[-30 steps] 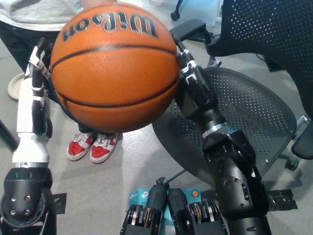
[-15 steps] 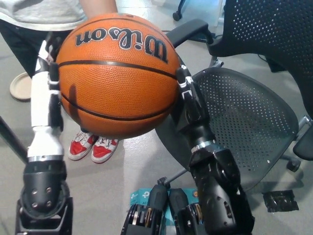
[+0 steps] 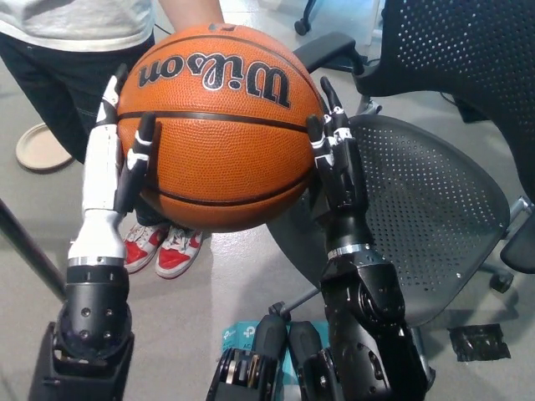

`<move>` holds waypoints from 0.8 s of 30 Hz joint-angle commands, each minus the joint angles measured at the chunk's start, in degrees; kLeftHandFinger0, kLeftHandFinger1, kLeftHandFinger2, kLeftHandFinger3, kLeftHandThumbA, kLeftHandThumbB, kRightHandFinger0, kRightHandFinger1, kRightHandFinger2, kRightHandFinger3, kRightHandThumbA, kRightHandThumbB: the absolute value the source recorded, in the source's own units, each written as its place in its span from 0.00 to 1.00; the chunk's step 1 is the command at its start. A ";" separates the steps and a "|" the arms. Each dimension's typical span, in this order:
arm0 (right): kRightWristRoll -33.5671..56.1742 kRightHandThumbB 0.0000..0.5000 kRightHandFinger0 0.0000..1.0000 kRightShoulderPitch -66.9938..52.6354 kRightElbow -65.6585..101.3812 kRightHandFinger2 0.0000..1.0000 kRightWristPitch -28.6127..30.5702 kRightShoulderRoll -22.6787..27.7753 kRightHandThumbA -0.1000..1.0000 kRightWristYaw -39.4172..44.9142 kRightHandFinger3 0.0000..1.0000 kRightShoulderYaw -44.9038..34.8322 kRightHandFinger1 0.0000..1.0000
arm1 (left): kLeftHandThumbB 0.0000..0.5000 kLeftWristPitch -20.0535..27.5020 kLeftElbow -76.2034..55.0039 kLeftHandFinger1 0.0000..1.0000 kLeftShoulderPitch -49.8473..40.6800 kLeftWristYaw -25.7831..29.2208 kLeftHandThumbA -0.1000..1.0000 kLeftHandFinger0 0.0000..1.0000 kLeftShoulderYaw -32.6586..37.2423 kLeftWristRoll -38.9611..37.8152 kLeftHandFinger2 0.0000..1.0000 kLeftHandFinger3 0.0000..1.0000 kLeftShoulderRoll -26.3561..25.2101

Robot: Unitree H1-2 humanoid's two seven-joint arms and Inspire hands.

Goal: The robot grabs the basketball from a person using both hands and then drops it on the black chair in the front

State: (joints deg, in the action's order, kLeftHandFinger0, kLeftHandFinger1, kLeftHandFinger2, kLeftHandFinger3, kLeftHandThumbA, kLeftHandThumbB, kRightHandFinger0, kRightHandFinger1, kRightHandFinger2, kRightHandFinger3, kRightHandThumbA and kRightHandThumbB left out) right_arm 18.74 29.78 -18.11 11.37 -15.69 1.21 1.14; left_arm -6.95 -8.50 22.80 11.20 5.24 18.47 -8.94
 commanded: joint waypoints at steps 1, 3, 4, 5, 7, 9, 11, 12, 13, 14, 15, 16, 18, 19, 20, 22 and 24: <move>-2.83 0.44 1.00 4.36 1.59 1.00 -0.94 -3.96 1.00 4.70 1.00 6.24 1.00 | 0.37 -1.81 -0.61 1.00 4.78 -10.59 1.00 1.00 8.90 3.16 1.00 1.00 0.11; -2.50 0.44 1.00 4.55 1.47 1.00 -0.70 -3.97 1.00 4.80 1.00 6.18 1.00 | 0.37 -2.22 -0.84 1.00 5.09 -10.49 1.00 1.00 9.33 2.95 1.00 1.00 -0.45; -2.11 0.44 1.00 4.89 1.30 1.00 -0.31 -3.96 1.00 5.03 1.00 6.06 1.00 | 0.37 -2.69 -1.31 1.00 5.54 -10.72 1.00 1.00 9.54 2.76 1.00 1.00 -0.95; -2.26 0.44 1.00 4.98 1.19 1.00 -0.10 -4.07 1.00 4.91 1.00 6.16 1.00 | 0.37 -3.08 -1.72 1.00 5.54 -10.55 1.00 1.00 9.66 2.60 1.00 1.00 -1.20; -2.55 0.44 1.00 5.08 2.01 1.00 -0.46 -4.05 1.00 4.39 1.00 6.25 1.00 | 0.34 -3.43 -2.11 1.00 5.92 -10.19 1.00 1.00 9.93 2.40 1.00 1.00 -1.24; -3.54 0.46 1.00 5.25 2.71 1.00 -1.32 -3.73 1.00 3.54 1.00 6.50 1.00 | 0.34 -3.78 -2.32 1.00 6.19 -9.73 1.00 1.00 10.23 2.13 1.00 1.00 -1.35; -3.15 0.48 1.00 5.70 3.71 1.00 -2.18 -3.26 1.00 3.48 1.00 6.55 1.00 | 0.33 -3.75 -2.46 1.00 6.71 -9.29 1.00 1.00 10.30 1.75 1.00 1.00 -1.05; -3.32 0.52 1.00 5.98 4.38 1.00 -3.17 -3.00 1.00 3.05 1.00 6.64 1.00 | 0.35 -4.23 -2.70 1.00 7.14 -9.47 1.00 1.00 10.35 1.47 1.00 1.00 -0.99; -3.55 0.55 1.00 6.37 5.51 1.00 -4.41 -2.67 1.00 2.56 1.00 6.80 1.00 | 0.34 -4.09 -2.82 1.00 7.89 -9.53 1.00 1.00 10.45 1.31 1.00 1.00 -1.01; -4.14 0.56 1.00 6.81 6.26 1.00 -5.10 -2.56 1.00 1.71 1.00 6.80 1.00 | 0.34 -4.67 -3.14 1.00 8.52 -9.69 1.00 1.00 10.53 1.39 1.00 1.00 -0.98; -3.83 0.58 1.00 7.51 7.45 1.00 -6.10 -2.33 1.00 1.35 1.00 6.75 1.00 | 0.34 -5.17 -3.38 1.00 9.48 -9.64 1.00 1.00 10.51 1.50 1.00 1.00 -0.82; -3.50 0.58 1.00 7.76 8.00 1.00 -6.45 -2.16 1.00 1.24 1.00 6.79 1.00 | 0.35 -5.44 -3.52 1.00 9.92 -9.62 1.00 1.00 10.49 1.38 1.00 1.00 -0.71; -3.04 0.57 1.00 8.04 8.69 1.00 -6.90 -1.94 1.00 1.08 1.00 6.89 1.00 | 0.36 -5.84 -3.72 1.00 10.44 -9.61 1.00 1.00 10.46 1.19 1.00 1.00 -0.58; -2.98 0.57 1.00 8.04 8.77 1.00 -7.01 -1.88 1.00 0.97 1.00 6.98 1.00 | 0.36 -5.94 -3.75 1.00 10.46 -9.58 1.00 1.00 10.53 1.14 1.00 1.00 -0.63; -3.00 0.60 1.00 9.48 10.91 1.00 -8.45 -1.67 1.00 -0.62 1.00 6.31 1.00 | 0.36 -5.97 -3.96 1.00 12.54 -9.41 1.00 1.00 10.26 0.70 1.00 1.00 -0.11; -0.99 0.57 1.00 11.37 13.36 1.00 -10.05 -1.21 1.00 -1.20 1.00 5.49 1.00 | 0.37 -6.85 -4.31 1.00 15.42 -9.55 1.00 1.00 10.49 1.28 1.00 1.00 0.22; -1.65 0.48 1.00 12.32 13.68 1.00 -8.79 -0.39 1.00 -1.01 1.00 5.70 1.00 | 0.37 -6.88 -4.24 1.00 16.62 -9.47 1.00 1.00 10.69 1.74 1.00 1.00 0.14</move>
State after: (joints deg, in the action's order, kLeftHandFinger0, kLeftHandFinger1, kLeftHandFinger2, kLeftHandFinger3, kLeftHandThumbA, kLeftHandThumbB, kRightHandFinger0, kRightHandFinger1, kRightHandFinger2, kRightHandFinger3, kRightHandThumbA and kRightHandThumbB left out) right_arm 19.16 32.86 -9.06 5.98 -12.15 -4.26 1.38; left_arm -15.09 -9.62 32.66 9.67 9.97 19.70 -12.16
